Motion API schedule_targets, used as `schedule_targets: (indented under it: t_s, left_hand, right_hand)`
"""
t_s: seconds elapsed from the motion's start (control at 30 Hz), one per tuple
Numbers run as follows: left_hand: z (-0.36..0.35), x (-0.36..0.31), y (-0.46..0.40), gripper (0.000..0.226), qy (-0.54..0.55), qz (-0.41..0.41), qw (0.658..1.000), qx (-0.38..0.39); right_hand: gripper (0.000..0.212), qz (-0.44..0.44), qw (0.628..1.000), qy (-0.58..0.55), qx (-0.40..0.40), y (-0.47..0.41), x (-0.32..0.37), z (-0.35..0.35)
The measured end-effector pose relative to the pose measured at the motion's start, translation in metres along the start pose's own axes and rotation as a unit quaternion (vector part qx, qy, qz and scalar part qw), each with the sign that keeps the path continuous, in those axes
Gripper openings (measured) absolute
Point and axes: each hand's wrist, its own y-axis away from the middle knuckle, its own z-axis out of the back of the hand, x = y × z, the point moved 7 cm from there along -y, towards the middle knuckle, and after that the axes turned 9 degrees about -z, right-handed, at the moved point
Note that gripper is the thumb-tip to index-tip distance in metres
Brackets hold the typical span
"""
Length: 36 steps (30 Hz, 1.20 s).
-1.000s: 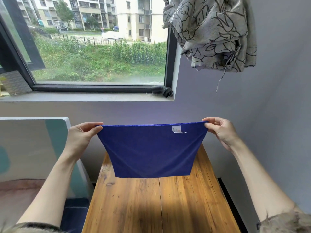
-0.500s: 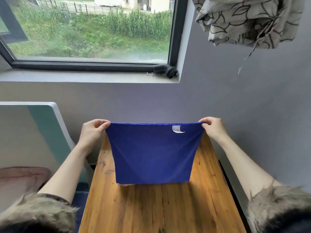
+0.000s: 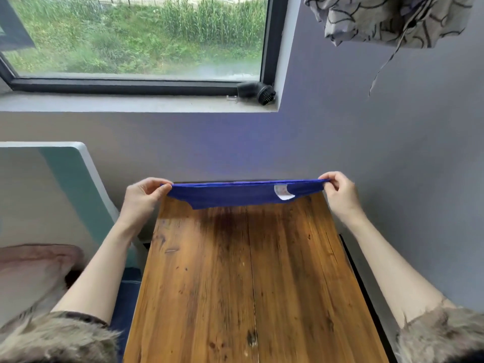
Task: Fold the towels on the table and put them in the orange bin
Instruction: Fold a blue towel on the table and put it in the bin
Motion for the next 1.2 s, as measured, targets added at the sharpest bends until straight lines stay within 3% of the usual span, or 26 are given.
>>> schedule_targets:
  t_s: [0.17, 0.43, 0.57, 0.77, 0.93, 1.07, 1.2]
  left_hand:
    - [-0.023, 0.075, 0.088, 0.007, -0.07, 0.108, 0.987, 0.091]
    - [-0.036, 0.147, 0.217, 0.009, -0.115, 0.264, 0.936, 0.201]
    - [-0.033, 0.149, 0.228, 0.007, -0.123, 0.285, 0.929, 0.203]
    - [-0.036, 0.148, 0.191, 0.006, -0.141, 0.234, 0.951, 0.148]
    - [-0.049, 0.161, 0.152, 0.009, -0.136, 0.216, 0.961, 0.106]
    - [-0.061, 0.185, 0.122, 0.008, -0.142, 0.218, 0.96, 0.099]
    - [-0.073, 0.207, 0.107, 0.004, -0.132, 0.223, 0.961, 0.097]
  right_hand:
    - [0.022, -0.135, 0.981, 0.103, 0.096, 0.063, -0.109, -0.023]
    - [0.024, -0.343, 0.897, 0.129, 0.247, 0.172, -0.213, -0.028]
    - [0.025, -0.378, 0.891, 0.051, 0.247, 0.183, -0.218, -0.023]
    - [0.024, -0.378, 0.897, -0.024, 0.226, 0.157, -0.209, -0.035]
    - [0.021, -0.433, 0.865, -0.161, 0.196, 0.127, -0.216, -0.059]
    - [0.011, -0.441, 0.861, -0.182, 0.178, 0.099, -0.229, -0.081]
    - [0.017, -0.439, 0.864, -0.176, 0.171, 0.08, -0.244, -0.096]
